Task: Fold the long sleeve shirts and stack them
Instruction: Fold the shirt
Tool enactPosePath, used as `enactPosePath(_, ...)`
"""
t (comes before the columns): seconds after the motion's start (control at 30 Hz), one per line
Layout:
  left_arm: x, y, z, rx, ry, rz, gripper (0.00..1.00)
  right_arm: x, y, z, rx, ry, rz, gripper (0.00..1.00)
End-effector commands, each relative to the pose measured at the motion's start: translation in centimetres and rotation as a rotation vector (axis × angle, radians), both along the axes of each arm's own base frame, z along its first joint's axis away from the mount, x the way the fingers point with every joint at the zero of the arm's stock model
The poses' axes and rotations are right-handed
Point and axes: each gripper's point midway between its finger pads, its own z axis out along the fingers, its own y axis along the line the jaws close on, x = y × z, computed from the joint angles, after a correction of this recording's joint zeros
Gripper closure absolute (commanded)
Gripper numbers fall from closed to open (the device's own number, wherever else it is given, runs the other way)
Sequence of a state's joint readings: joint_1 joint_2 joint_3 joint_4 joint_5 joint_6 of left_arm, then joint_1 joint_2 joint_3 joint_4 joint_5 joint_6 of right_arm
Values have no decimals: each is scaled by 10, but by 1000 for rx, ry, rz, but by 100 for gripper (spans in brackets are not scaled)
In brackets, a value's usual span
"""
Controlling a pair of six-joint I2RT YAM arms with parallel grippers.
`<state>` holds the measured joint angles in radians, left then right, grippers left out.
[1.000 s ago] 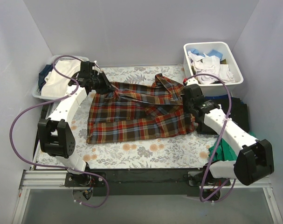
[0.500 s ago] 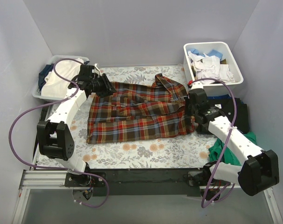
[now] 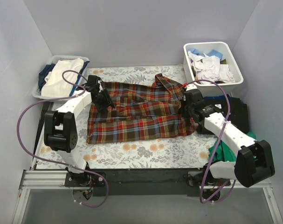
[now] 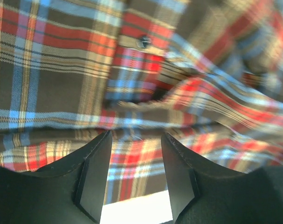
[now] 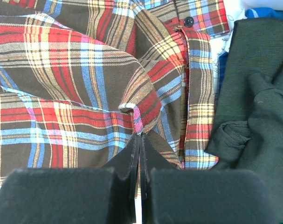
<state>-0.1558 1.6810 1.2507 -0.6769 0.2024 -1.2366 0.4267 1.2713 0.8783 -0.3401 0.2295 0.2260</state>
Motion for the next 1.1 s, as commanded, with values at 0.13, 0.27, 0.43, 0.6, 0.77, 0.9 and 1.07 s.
enactPosePath(0.13,11,3,-37,82,109,59,54,10,8,4,25,-12,12,99)
enactPosePath(0.27,15,1,-41,91,117,58,54,12,9,3,24,-10,10,99)
enactPosePath(0.43,27,0,-42,95,93,66,64,15,10,2,21,-6,13,99)
enactPosePath(0.6,31,-4,-44,81,91,49,71,17,9,2,9,-9,14,99)
enactPosePath(0.77,25,2,-53,119,119,55,55,18,9,3,5,-10,16,99)
enactPosePath(0.9,23,2,-57,125,132,46,49,18,9,4,9,-13,13,99)
enactPosePath(1.07,25,-6,-59,114,136,31,67,18,8,4,4,-14,13,99)
